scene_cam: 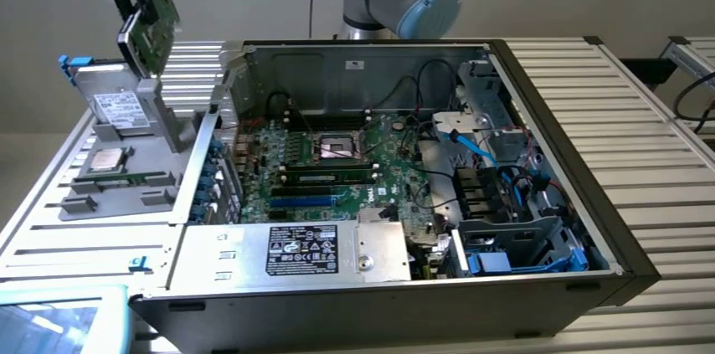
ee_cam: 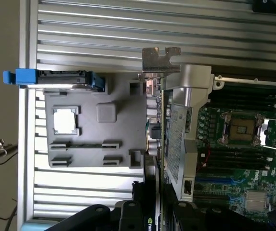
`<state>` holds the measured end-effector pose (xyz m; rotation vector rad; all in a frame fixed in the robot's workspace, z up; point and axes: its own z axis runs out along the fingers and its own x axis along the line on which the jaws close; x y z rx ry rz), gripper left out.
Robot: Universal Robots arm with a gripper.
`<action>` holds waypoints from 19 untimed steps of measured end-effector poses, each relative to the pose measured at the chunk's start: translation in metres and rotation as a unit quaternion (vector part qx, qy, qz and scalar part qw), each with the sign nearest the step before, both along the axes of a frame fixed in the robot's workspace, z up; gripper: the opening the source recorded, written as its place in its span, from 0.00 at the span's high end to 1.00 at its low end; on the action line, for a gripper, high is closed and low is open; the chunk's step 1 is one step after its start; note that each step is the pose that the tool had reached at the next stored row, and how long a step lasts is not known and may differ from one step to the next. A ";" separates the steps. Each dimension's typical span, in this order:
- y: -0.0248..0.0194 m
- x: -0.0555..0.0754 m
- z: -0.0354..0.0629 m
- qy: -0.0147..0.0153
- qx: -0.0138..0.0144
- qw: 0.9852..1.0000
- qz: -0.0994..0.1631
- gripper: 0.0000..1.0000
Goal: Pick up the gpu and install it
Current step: 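Pick up the gpu and move the gpu toward the slot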
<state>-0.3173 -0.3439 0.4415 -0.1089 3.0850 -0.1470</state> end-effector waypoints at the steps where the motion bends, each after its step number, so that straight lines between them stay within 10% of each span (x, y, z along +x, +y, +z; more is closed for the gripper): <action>1: 0.0000 0.000 -0.0002 0.000 0.000 1.000 0.009 0.73; 10: 0.0000 0.000 -0.0021 0.000 0.002 0.996 0.091 0.73; 19: 0.0000 0.000 -0.0038 0.000 0.004 0.985 0.172 0.73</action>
